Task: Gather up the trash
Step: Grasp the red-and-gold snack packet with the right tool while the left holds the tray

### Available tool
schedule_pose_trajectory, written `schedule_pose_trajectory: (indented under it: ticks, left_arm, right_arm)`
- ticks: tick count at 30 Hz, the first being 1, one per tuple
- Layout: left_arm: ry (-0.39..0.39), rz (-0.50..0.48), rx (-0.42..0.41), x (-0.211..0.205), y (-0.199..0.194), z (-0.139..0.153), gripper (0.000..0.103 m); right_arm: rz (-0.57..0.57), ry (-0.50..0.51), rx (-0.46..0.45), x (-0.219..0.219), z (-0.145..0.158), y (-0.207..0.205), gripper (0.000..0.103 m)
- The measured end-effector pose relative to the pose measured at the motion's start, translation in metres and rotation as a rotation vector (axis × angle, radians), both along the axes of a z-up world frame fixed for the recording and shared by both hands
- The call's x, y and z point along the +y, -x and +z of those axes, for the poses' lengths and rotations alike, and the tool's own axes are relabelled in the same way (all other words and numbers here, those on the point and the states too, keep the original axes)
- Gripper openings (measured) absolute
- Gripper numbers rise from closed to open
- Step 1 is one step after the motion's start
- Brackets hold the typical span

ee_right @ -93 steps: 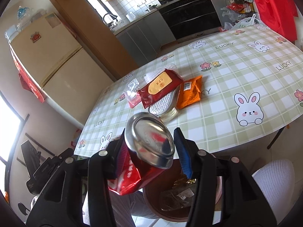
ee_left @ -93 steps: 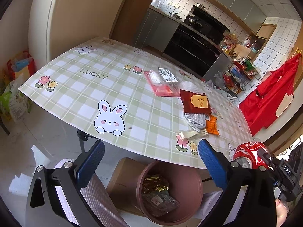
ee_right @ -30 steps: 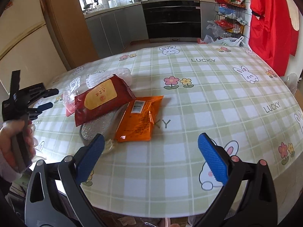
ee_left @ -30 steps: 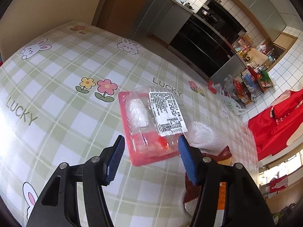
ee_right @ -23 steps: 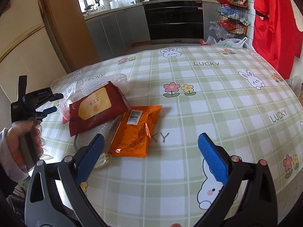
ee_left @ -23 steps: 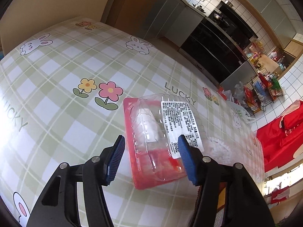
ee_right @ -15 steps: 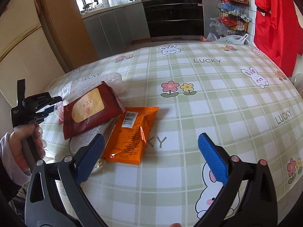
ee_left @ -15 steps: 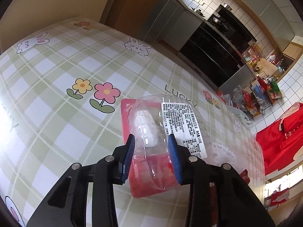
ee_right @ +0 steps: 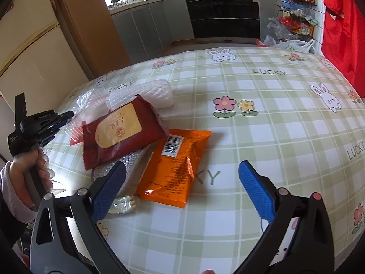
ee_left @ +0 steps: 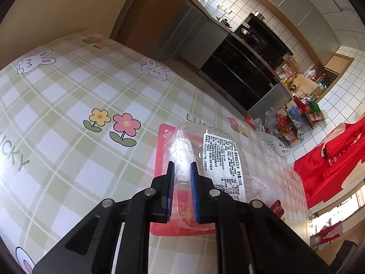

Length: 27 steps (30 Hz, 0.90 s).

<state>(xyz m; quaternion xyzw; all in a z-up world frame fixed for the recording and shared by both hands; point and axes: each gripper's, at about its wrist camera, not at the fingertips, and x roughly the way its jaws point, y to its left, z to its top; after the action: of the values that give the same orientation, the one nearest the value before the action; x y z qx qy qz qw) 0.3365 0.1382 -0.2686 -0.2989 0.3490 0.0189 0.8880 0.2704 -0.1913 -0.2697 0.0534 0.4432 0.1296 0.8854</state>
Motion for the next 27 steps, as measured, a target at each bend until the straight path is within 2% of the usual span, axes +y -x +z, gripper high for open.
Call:
schedule_pose_trajectory:
  ticks: [5, 10, 15, 17, 20, 27]
  left_arm:
    - [-0.006, -0.007, -0.056, 0.01, 0.021, 0.027, 0.013]
    - [-0.005, 0.02, -0.102, 0.024, 0.044, 0.046, 0.013]
    - [-0.011, 0.039, -0.117, 0.033, 0.06, 0.053, 0.013]
    - [-0.009, 0.045, -0.117, 0.035, 0.065, 0.053, 0.013]
    - [-0.008, 0.048, -0.119, 0.038, 0.075, 0.051, 0.014]
    - [0.014, 0.039, -0.109, 0.041, 0.095, 0.044, 0.014]
  right_arm:
    - [0.051, -0.066, 0.053, 0.017, -0.007, -0.023, 0.097]
    - [0.071, -0.186, 0.129, 0.048, -0.011, -0.039, 0.097]
    - [-0.027, -0.269, 0.234, 0.076, -0.021, -0.064, 0.097]
    - [-0.14, -0.223, 0.269, 0.081, -0.026, -0.074, 0.097]
    - [-0.267, -0.259, 0.281, 0.082, -0.031, -0.084, 0.097]
    - [-0.33, -0.123, 0.324, 0.093, -0.045, -0.099, 0.097]
